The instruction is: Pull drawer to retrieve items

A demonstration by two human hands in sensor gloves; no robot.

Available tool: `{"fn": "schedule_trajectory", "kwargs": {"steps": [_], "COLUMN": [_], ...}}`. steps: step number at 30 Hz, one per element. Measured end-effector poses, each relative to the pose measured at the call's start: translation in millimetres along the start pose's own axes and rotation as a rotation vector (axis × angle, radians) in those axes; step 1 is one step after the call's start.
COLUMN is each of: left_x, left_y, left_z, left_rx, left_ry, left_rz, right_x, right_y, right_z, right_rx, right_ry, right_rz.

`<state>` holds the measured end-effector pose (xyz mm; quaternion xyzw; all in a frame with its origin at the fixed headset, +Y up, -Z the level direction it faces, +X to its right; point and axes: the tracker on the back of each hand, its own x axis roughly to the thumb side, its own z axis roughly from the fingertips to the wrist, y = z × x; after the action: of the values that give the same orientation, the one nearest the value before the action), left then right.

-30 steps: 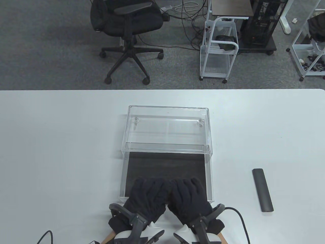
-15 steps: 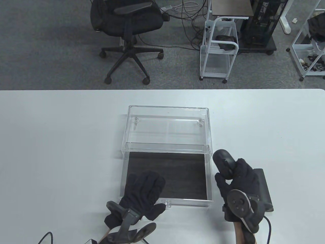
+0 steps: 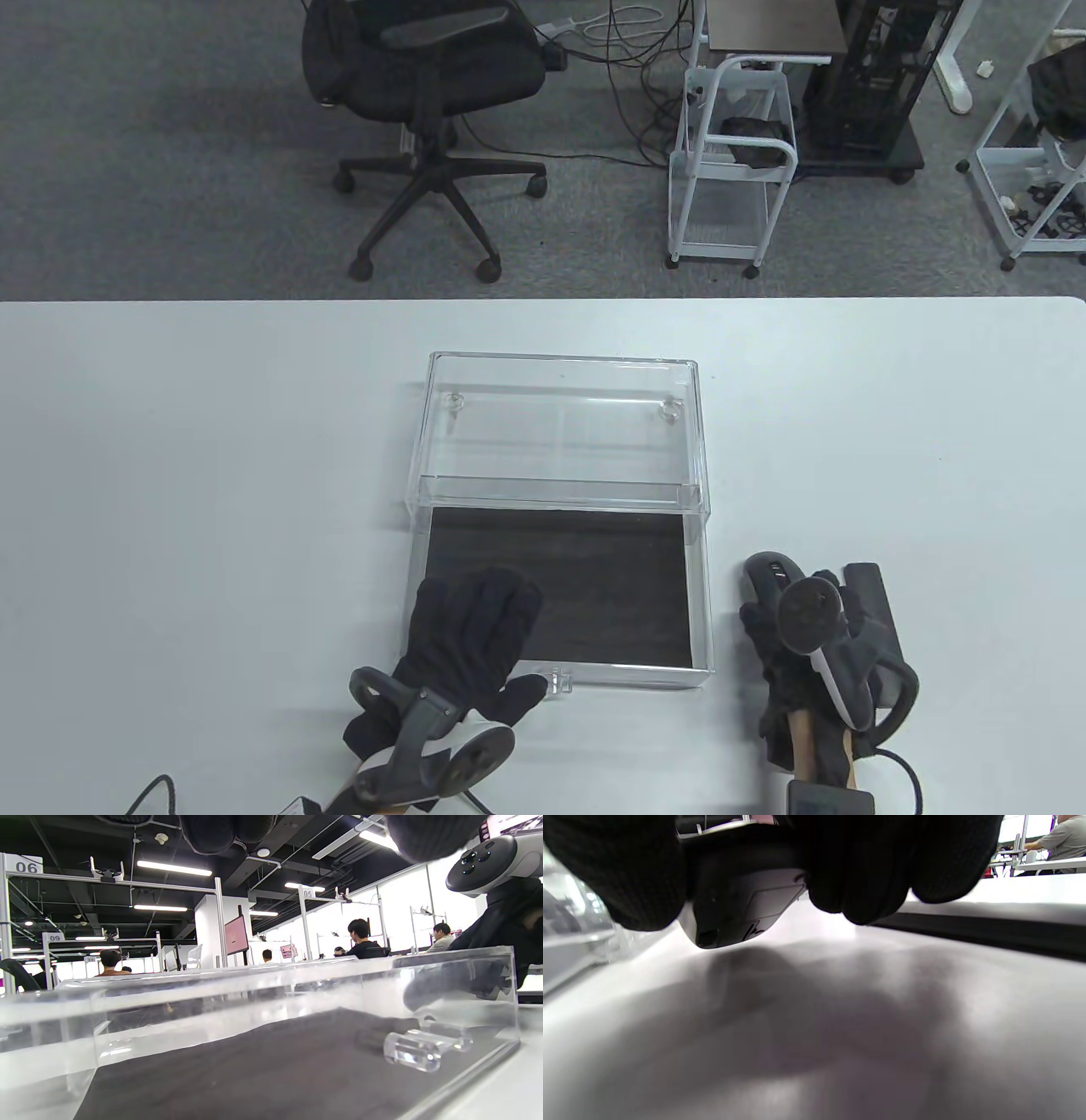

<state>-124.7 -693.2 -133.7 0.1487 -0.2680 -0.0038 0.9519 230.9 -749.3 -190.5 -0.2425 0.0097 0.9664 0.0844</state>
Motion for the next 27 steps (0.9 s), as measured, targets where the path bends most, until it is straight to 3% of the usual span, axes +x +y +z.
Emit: {"fn": "schedule_trajectory", "kwargs": {"steps": [4,10,19,21,24,27], "left_x": [0,0,-1,-1,-2,-3], "left_y": [0,0,0,0,0,0], "left_z": [0,0,0,0,0,-1], "left_rx": [0.0,0.003,0.004,0.008,0.016,0.022], "left_ry": [-0.001,0.001,0.005,0.006,0.007,0.006], "left_rz": [0.002,0.0,0.007,0.009,0.017,0.025], "right_x": [1,5,8,6,8,21], "right_y": [1,13,13,3,-22,-44], "right_z": [0,-2,-1,1,13,37], "right_rx": [0.027,0.178,0.208,0.163,-0.018,-0.235], "right_ry": [0.02,0.085,0.079,0.076,0.006,-0.159], "right_rz": [0.012,0.115,0.13,0.061,-0.012,-0.07]}}
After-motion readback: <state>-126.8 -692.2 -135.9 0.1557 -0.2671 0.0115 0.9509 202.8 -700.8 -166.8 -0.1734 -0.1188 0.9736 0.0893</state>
